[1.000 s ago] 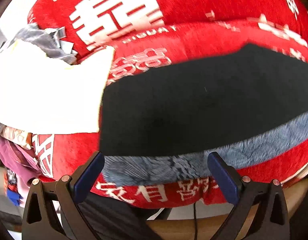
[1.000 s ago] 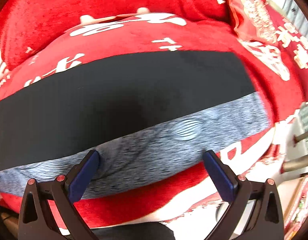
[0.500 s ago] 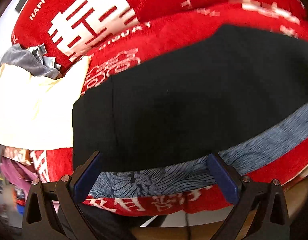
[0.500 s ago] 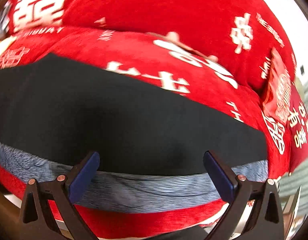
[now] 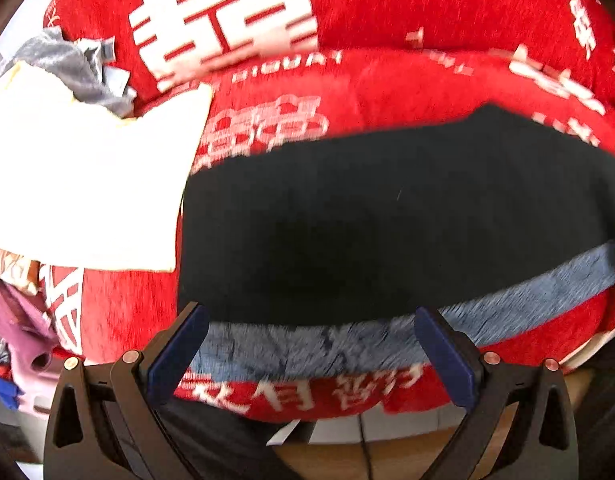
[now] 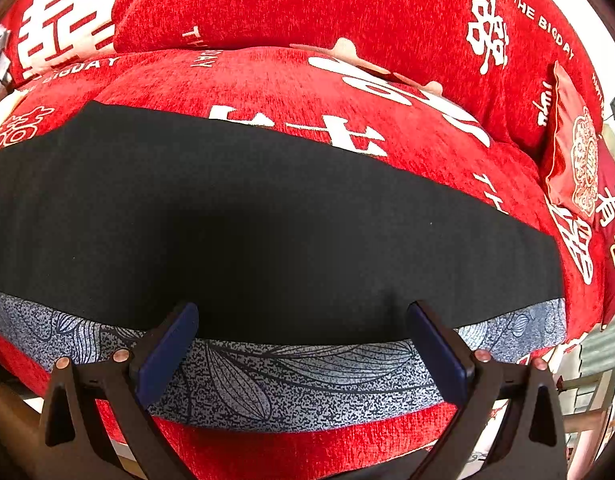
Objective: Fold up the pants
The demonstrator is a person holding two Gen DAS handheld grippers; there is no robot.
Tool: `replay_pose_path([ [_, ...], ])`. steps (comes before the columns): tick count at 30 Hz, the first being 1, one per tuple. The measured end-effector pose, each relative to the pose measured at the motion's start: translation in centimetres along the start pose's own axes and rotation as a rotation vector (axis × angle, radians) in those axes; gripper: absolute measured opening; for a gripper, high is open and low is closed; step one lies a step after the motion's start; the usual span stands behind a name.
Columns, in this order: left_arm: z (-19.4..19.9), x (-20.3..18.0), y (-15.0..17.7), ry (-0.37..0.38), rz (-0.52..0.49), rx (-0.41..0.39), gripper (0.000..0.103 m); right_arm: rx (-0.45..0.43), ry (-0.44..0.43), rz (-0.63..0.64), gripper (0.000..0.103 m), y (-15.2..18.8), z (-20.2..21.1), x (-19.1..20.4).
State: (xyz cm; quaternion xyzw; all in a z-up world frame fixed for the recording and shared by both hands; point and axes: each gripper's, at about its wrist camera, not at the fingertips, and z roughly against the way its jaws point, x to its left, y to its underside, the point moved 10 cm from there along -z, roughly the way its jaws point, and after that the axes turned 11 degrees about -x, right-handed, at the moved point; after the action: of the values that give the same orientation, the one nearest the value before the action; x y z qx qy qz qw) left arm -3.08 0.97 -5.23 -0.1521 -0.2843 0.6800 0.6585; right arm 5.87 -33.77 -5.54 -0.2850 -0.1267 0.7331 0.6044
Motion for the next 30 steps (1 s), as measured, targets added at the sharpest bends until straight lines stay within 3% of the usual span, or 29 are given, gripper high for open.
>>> replay_pose_path([
  [3,-1.3,0.3,-0.8,-0.063,-0.015,0.001,0.103,-0.004,0.008,0.005,0.103,-0.1,0.0,0.0],
  [8,-5.0,4.6,2.1,-0.181,0.038,0.124,0.103,-0.004,-0.001,-0.007,0.103,0.0,0.1,0.0],
  [13,-5.4,6.8,3.7,-0.048,0.207,0.148,0.103,0.0,-0.03,-0.019,0.103,0.1,-0.1,0.0],
  [16,-5.5,6.8,3.6,-0.058,0.186,0.155,0.103,0.009,-0.05,-0.025,0.103,0.1,-0.2,-0.8],
  [19,-4.9,6.2,2.8,-0.097,0.15,0.153,0.103,0.03,-0.016,-0.074,0.103,0.7,-0.9,-4.0],
  [21,-3.9,5.4,1.5,-0.098,0.137,0.121,0.103,0.046,-0.021,-0.16,0.103,1.6,-1.9,-7.4],
  [24,-2.7,2.9,-0.9,-0.042,0.13,0.084,0.103,0.027,-0.085,-0.311,0.103,2.3,-3.4,-12.2],
  [30,-2.4,-7.7,-4.4,0.089,-0.018,0.074,0.103,0.028,0.007,-0.421,0.103,2.6,-6.4,-21.3],
])
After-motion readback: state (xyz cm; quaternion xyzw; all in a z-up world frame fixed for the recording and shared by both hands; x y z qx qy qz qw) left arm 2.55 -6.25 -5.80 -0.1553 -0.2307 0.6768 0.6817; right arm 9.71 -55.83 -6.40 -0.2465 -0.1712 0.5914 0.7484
